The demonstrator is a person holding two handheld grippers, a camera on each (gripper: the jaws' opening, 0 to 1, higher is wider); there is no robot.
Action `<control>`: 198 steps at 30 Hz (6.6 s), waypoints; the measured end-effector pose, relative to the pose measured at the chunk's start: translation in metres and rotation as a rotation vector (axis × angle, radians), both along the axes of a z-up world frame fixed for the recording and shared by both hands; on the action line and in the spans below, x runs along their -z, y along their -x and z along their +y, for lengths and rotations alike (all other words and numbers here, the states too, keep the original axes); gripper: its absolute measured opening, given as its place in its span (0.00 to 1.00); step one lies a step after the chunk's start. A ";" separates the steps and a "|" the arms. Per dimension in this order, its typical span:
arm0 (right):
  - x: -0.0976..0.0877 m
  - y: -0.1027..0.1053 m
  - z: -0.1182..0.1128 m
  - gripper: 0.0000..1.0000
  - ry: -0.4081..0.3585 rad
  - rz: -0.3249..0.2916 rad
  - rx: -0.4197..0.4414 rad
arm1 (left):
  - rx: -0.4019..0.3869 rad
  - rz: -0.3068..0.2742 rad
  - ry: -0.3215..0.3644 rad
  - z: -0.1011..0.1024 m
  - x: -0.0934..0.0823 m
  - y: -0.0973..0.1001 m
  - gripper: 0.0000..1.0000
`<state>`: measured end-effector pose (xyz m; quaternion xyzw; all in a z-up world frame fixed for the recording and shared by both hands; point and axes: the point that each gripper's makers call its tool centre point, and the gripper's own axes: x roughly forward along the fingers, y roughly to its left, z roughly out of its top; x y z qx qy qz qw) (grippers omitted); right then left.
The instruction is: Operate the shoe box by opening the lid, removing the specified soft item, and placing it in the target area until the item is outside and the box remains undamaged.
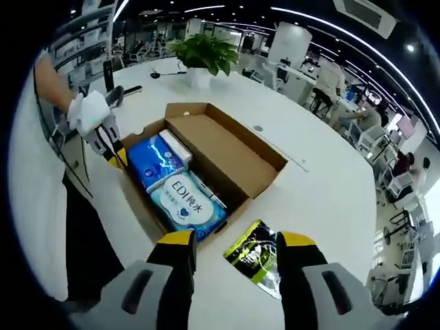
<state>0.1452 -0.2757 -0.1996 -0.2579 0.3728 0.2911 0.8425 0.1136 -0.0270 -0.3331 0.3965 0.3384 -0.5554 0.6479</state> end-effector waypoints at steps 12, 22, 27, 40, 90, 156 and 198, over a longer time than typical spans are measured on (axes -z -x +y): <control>0.033 -0.017 0.026 0.47 0.058 0.132 -0.236 | 0.023 0.000 0.002 -0.002 -0.001 -0.002 0.02; 0.064 -0.016 0.051 0.49 0.034 0.200 -0.395 | -0.001 0.015 -0.040 -0.001 0.001 -0.003 0.02; 0.074 -0.018 0.066 0.55 -0.020 0.266 -0.353 | 0.000 0.009 -0.028 -0.002 0.000 -0.002 0.02; 0.111 -0.020 0.085 0.63 0.065 0.273 -0.455 | 0.025 0.001 -0.091 -0.002 0.011 -0.001 0.02; 0.176 -0.019 0.094 0.66 0.448 0.418 -0.610 | -0.054 -0.017 0.014 -0.010 0.001 0.000 0.04; 0.123 -0.015 0.105 0.60 0.275 0.355 -0.666 | -0.011 -0.014 0.029 -0.011 -0.001 0.002 0.03; 0.067 -0.024 0.083 0.60 0.386 0.290 -0.750 | -0.044 -0.017 0.029 -0.011 -0.001 0.001 0.03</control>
